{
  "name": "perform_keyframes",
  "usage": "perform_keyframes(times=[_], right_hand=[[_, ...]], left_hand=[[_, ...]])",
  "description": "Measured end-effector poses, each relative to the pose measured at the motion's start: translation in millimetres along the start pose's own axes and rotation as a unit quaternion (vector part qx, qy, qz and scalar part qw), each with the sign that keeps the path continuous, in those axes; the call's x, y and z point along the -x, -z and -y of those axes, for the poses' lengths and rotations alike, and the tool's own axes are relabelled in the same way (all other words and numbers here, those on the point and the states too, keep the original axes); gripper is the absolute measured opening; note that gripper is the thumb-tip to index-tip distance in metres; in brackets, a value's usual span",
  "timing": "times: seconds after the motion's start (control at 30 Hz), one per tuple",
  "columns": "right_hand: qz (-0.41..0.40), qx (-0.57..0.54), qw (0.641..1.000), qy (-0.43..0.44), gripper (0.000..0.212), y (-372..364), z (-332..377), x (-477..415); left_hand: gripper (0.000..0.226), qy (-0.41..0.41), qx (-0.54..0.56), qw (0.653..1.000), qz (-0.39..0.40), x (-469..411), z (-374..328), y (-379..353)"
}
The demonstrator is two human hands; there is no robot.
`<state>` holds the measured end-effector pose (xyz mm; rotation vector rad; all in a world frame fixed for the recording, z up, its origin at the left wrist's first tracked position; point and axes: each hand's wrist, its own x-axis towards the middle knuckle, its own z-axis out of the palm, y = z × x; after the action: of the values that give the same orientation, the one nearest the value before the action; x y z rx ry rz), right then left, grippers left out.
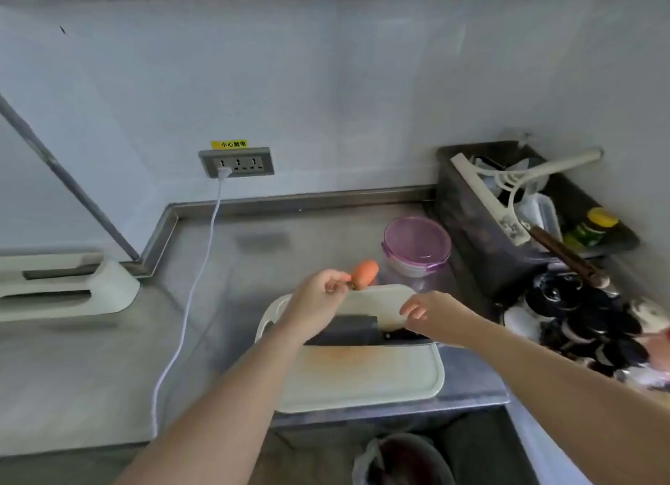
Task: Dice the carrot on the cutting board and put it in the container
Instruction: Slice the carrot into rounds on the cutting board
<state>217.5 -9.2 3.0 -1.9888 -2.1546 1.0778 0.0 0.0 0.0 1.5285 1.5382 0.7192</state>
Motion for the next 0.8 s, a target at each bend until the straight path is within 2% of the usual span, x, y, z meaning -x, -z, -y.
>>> perform_keyframes(times=[0.13, 0.33, 0.43, 0.6, 0.8], right_hand=[[0.038, 0.102, 0.994, -0.009, 0.038, -22, -13, -12], [0.004, 0.156, 0.988, 0.009, 0.042, -36, -26, -27], [0.018, 0.19, 0.981, 0.03, 0.041, -36, -31, -29], [0.01, 0.208, 0.976, 0.057, 0.034, -39, -38, -34], [0.003, 0.198, 0.978, 0.062, 0.038, -38, -44, -36]], left_hand=[[0.022, 0.028, -0.097, 0.995, 0.014, -3, 14, -4], [0.027, 0.009, -0.149, 0.988, 0.028, -28, 20, -11], [0.035, -0.007, -0.194, 0.98, 0.035, -50, 18, -22], [0.048, 0.011, -0.268, 0.963, 0.034, -82, 9, -49], [0.059, 0.046, -0.284, 0.957, 0.022, -99, 16, -68]])
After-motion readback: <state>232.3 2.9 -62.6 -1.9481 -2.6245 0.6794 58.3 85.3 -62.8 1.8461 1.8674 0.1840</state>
